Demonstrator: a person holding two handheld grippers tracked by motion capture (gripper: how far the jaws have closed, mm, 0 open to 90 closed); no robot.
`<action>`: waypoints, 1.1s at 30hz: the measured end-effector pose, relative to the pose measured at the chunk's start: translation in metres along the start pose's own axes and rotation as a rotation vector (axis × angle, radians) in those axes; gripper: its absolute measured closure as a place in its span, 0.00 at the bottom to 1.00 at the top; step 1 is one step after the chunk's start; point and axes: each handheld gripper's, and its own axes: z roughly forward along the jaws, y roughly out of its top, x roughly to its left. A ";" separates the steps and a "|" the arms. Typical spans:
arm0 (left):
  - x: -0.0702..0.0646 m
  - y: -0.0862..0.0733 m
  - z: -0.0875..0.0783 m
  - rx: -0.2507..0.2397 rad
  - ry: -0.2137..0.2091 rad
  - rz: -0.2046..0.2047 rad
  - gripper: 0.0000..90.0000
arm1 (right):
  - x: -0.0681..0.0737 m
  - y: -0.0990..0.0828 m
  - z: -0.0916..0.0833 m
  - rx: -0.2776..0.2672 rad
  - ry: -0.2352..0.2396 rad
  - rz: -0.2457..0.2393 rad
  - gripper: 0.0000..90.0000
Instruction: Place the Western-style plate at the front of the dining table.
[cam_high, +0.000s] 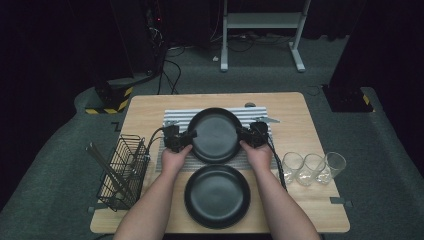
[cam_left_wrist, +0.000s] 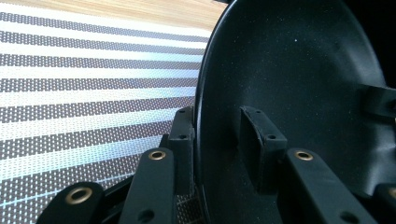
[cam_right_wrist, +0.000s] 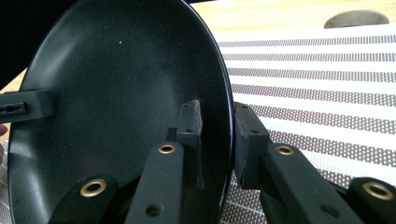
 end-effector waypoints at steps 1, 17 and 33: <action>0.000 0.000 0.000 0.003 0.000 0.000 0.75 | 0.000 0.000 0.000 0.001 -0.002 0.003 0.83; -0.002 0.001 0.003 -0.001 0.020 -0.005 0.74 | -0.002 -0.002 0.004 0.001 -0.008 0.000 0.82; -0.001 -0.001 0.008 0.004 0.040 -0.013 0.73 | -0.002 0.002 0.012 0.038 -0.032 -0.008 0.80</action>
